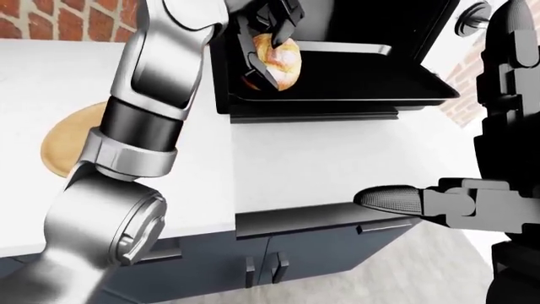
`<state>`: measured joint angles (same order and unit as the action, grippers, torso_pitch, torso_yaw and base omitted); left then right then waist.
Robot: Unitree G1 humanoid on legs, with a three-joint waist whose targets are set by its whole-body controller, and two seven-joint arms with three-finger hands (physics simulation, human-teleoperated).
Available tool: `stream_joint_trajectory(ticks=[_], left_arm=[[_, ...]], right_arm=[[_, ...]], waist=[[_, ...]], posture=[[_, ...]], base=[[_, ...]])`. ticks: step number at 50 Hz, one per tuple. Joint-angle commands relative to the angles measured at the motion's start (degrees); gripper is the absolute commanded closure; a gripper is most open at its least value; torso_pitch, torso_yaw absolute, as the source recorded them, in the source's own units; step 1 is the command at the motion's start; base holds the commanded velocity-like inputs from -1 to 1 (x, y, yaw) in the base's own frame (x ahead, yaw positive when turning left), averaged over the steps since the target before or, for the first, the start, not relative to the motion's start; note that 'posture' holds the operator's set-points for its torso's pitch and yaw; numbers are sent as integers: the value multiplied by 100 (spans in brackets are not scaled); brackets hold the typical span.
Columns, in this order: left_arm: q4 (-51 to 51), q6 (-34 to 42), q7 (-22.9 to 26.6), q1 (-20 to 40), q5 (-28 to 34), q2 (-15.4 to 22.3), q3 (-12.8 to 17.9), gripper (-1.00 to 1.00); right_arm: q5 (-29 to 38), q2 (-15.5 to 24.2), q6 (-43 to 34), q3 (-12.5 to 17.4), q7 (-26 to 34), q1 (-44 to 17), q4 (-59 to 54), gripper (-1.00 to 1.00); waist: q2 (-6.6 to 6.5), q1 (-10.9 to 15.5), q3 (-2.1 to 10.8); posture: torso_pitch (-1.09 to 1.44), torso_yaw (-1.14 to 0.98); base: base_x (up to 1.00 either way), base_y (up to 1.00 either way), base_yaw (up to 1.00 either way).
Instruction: Place the scone on the tray of the toaster oven.
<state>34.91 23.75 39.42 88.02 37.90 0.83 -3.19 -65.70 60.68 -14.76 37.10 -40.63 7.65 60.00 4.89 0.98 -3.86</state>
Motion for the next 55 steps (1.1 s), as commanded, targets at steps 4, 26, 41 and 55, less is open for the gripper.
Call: stream_joint_trajectory(ticks=[4, 26, 41, 55], left_arm=[[-159, -111, -122, 241, -26, 34, 51, 100], [-201, -117, -53, 139, 18, -1, 15, -19], [-151, -123, 12, 215, 71, 26, 18, -100], [-2306, 1152, 970, -78, 478, -134, -128, -100]], right_arm=[[106, 63, 121, 118, -1, -45, 0, -100], [162, 57, 92, 14, -6, -93, 0, -100], [26, 66, 99, 232, 44, 1, 0, -100], [127, 59, 135, 122, 27, 12, 0, -100]], waist=[[26, -3, 137], [28, 2, 145], [28, 2, 149], [4, -13, 114]], posture=[[0, 0], [0, 0], [0, 0], [0, 0]], base=[[0, 0, 0], [0, 0, 0], [0, 0, 0], [0, 0, 0]])
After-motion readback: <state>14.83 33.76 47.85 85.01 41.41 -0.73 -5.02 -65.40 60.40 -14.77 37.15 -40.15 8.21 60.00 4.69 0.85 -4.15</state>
